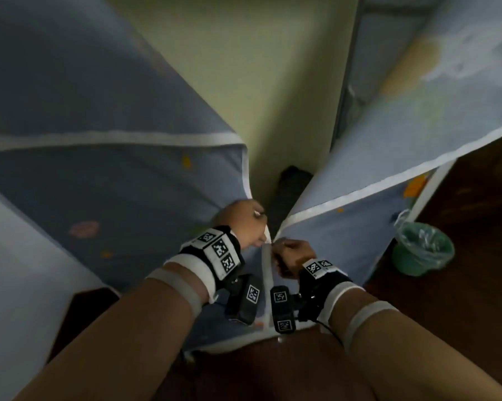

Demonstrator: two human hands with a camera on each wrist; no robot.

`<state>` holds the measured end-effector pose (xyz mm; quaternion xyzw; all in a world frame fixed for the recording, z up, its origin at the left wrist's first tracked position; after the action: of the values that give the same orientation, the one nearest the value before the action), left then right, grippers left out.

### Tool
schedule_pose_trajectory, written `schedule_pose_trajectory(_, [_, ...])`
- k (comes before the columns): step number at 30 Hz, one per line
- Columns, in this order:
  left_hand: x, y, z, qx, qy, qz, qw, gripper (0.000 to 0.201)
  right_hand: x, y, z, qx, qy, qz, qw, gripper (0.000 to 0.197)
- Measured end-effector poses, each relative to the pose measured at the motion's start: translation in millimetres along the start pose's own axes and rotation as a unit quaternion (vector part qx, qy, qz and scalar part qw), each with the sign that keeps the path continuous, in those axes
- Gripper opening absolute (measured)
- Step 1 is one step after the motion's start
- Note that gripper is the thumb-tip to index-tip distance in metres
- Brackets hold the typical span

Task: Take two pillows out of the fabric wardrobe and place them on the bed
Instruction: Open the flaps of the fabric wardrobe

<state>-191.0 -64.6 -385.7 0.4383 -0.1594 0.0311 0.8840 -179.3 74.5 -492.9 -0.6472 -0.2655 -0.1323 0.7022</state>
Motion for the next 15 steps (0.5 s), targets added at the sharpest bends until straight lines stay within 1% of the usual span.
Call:
schedule_pose_trajectory(1, [-4.5,-21.4,-16.0,-0.021,-0.014,0.012,1.000,0.029,-7.2,24.6,-0.1,-0.003,0.004,-0.022,1.000,0.035])
schedule_pose_trajectory(4, [-12.9,-75.5,-56.1,-0.095,-0.022,0.039,0.994,0.047,-25.7,86.1,-1.9,-0.002,-0.005,-0.067,0.998,0.037])
schedule_pose_trajectory(5, [-16.6,-93.3,-69.6,-0.108,-0.026,0.048,0.993,0.046,-30.8,100.2,-2.2,0.004,-0.013,-0.076,0.997,0.037])
schedule_pose_trajectory(7, [-23.1,-125.0,-93.8,-0.135,-0.021,0.066,0.988,0.026,-42.0,119.2,0.0,0.016,-0.018,-0.079,0.997,0.033])
schedule_pose_trajectory(9, [-26.4,-149.9,-112.5,-0.117,0.001,0.067,0.991,0.014,-55.4,132.6,1.3,0.031,-0.024,-0.070,0.997,0.029])
schedule_pose_trajectory(11, [-26.2,-164.8,-123.2,-0.102,0.033,0.059,0.993,0.009,-73.0,146.0,0.8,0.053,-0.030,-0.064,0.996,0.025])
schedule_pose_trajectory(13, [-26.8,-175.6,-129.1,-0.077,0.068,0.052,0.993,0.011,-93.3,166.7,0.3,0.061,-0.033,-0.065,0.995,0.025])
schedule_pose_trajectory(15, [-34.9,-193.4,-138.2,-0.046,0.080,0.048,0.995,0.012,-115.8,192.9,-0.7,0.074,-0.026,-0.071,0.994,0.026])
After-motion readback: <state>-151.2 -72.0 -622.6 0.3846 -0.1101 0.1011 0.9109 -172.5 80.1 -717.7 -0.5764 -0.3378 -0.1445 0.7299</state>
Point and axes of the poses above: each hand's wrist, its own x-axis away from the middle knuckle, its own z-axis out of the back of the hand, y = z × x, the point moved 7 cm from there along -x, towards the middle knuckle, and after that the axes turned 8 degrees about -y, right-handed, at the moved point
